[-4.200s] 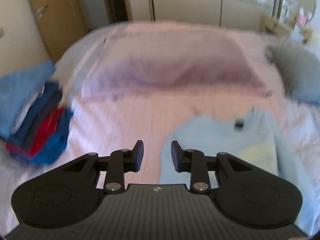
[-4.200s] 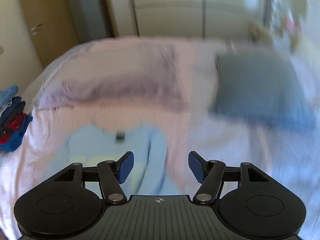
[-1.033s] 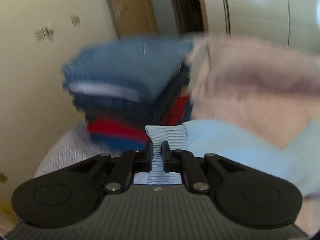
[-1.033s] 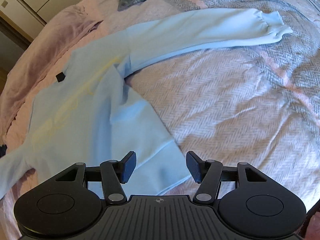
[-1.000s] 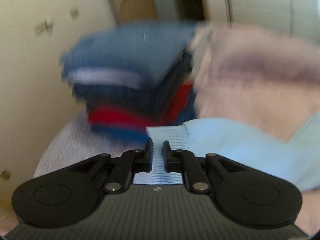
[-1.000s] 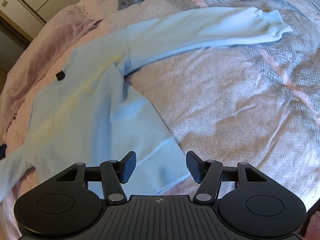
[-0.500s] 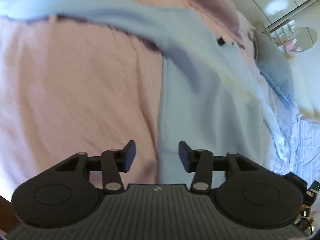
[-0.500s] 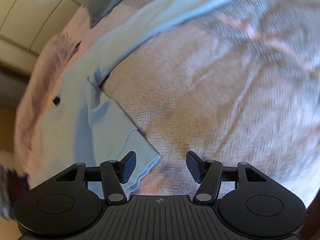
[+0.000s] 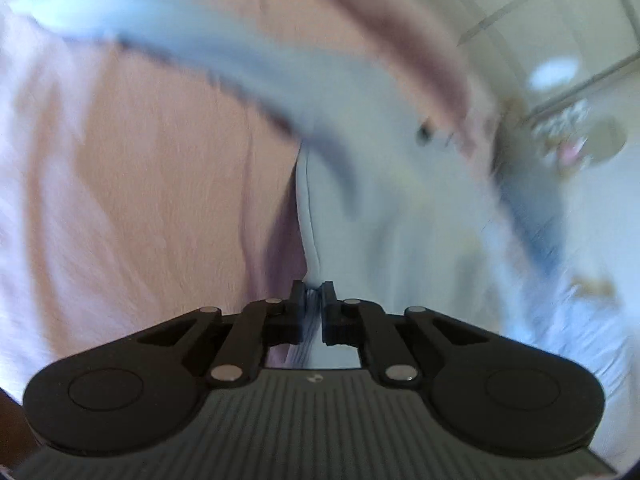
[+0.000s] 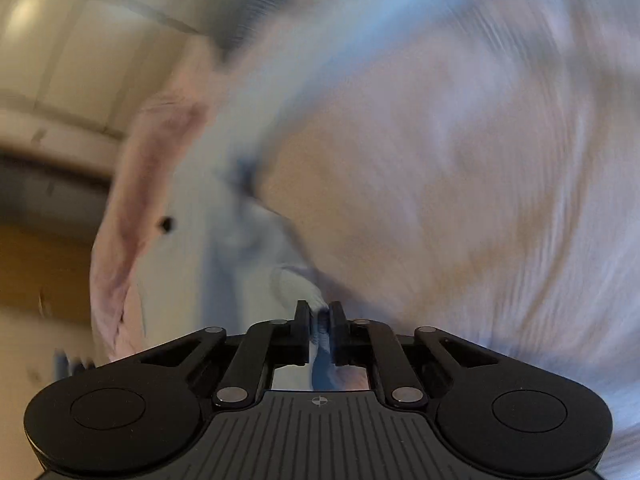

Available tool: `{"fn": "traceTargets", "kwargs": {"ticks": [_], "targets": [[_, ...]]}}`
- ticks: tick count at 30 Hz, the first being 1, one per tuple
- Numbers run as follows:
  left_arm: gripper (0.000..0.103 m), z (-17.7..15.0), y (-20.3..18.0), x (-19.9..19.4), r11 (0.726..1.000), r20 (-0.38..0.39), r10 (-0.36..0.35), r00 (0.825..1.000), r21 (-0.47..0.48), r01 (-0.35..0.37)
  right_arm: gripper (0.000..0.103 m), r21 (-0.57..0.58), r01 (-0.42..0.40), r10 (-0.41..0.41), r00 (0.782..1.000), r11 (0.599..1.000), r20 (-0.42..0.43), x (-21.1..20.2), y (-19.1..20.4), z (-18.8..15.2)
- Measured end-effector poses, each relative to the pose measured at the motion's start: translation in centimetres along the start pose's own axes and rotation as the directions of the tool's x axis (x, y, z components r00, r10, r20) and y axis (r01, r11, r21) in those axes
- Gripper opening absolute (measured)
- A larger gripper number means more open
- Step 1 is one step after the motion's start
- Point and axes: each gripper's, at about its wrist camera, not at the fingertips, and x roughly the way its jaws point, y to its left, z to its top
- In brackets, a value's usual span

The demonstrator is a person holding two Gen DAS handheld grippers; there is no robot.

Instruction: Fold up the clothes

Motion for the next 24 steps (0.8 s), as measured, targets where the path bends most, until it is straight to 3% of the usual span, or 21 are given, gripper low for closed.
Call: {"fn": "traceTargets", "kwargs": {"ticks": [3,4,6,7,8,10,11,12,14,19,22,24], "targets": [[0.007,0.6,1.6,-3.9,0.999,0.014,0.052,0.999,0.005,-0.052,0.005,-0.197,-0.020,0.019,1.000,0.980,-0.005,-5.3,4.2,0.3],[0.000,0.1,1.8,-3.7,0.991,-0.004,0.126,0.992,0.043,-0.126,0.005,-0.265,-0.029,0.022,0.999,0.964,-0.030,-6.6,5.5,-0.1],[0.000,-1.2,2.5,-2.1,0.940,-0.058,0.319,0.946,0.148,-0.308,0.006,-0.371,0.009,-0.055,0.992,0.929,-0.113,-6.7,6.8,-1.9],[0.000,-1.9,3.1,-0.7,0.922,-0.102,0.367,0.925,0.173,-0.347,0.007,-0.400,0.043,-0.123,0.977,0.916,-0.175,-5.8,6.4,-2.9],[0.000,-2.4,3.6,0.0,0.915,-0.121,0.385,0.915,0.177,-0.362,0.012,-0.407,0.077,-0.185,0.955,0.910,-0.233,-4.6,5.4,-3.9],[0.000,-3.1,4.1,0.2,0.929,-0.113,0.359,0.927,0.139,-0.343,0.020,-0.382,0.141,-0.269,0.914,0.913,-0.305,-3.0,2.8,-5.7],[0.002,-3.4,4.4,0.3,0.935,-0.108,0.346,0.932,0.120,-0.333,0.025,-0.358,0.150,-0.267,0.914,0.922,-0.304,-2.9,1.6,-6.3],[0.004,-3.8,4.6,0.4,0.941,-0.103,0.333,0.937,0.101,-0.323,0.027,-0.347,0.159,-0.266,0.920,0.924,-0.289,-3.0,0.8,-6.8],[0.023,-3.8,4.6,0.2,0.952,-0.082,0.298,0.951,0.093,-0.291,0.032,-0.369,0.155,-0.256,0.936,0.917,-0.241,-3.2,-0.3,-7.5],[0.039,-3.6,4.1,0.8,0.970,-0.068,0.230,0.971,0.102,-0.223,0.035,-0.519,0.129,-0.233,0.962,0.845,-0.141,-2.2,-0.1,-8.9],[0.054,-3.8,3.8,2.0,0.978,-0.089,0.206,0.975,0.064,-0.200,0.038,-0.474,0.084,-0.147,0.984,0.876,-0.098,-1.7,-1.0,-8.4],[0.057,-4.0,3.9,3.3,0.978,-0.091,0.208,0.974,0.022,-0.207,0.042,-0.389,0.031,-0.074,0.993,0.921,-0.096,-1.6,-1.9,-7.3]]}}
